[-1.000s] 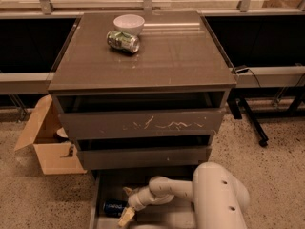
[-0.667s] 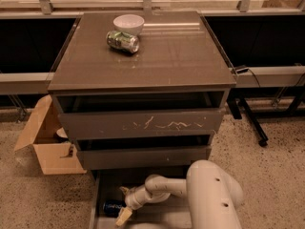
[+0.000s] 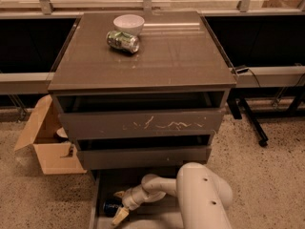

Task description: Pick pepsi can from bottom drawer and place on counter

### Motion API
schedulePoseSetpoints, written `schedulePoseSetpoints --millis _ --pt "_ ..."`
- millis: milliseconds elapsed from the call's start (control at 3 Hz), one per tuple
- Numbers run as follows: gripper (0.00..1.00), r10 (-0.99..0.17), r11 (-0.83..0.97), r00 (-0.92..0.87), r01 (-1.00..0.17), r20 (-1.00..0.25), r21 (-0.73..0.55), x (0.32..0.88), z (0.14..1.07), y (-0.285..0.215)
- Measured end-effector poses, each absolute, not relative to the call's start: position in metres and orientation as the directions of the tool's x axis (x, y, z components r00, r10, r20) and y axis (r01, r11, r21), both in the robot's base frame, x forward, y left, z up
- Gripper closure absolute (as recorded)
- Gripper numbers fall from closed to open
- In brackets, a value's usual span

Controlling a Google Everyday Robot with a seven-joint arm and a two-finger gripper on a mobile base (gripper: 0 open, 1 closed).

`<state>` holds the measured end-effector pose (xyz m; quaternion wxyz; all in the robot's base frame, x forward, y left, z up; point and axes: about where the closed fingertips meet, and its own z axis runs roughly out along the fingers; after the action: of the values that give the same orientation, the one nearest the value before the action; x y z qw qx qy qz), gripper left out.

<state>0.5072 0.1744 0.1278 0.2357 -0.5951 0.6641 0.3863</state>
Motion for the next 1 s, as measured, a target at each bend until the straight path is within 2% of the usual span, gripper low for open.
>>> schedulePoseSetpoints --millis 333,1000 --pt "0.5 -0.598 -0.026 -0.183 -0.969 -0.78 0.247 0.506 0.123 0.178" --pt "1.0 -0.592 -0.029 -0.16 -0.975 -0.79 0.219 0.511 0.144 0.178"
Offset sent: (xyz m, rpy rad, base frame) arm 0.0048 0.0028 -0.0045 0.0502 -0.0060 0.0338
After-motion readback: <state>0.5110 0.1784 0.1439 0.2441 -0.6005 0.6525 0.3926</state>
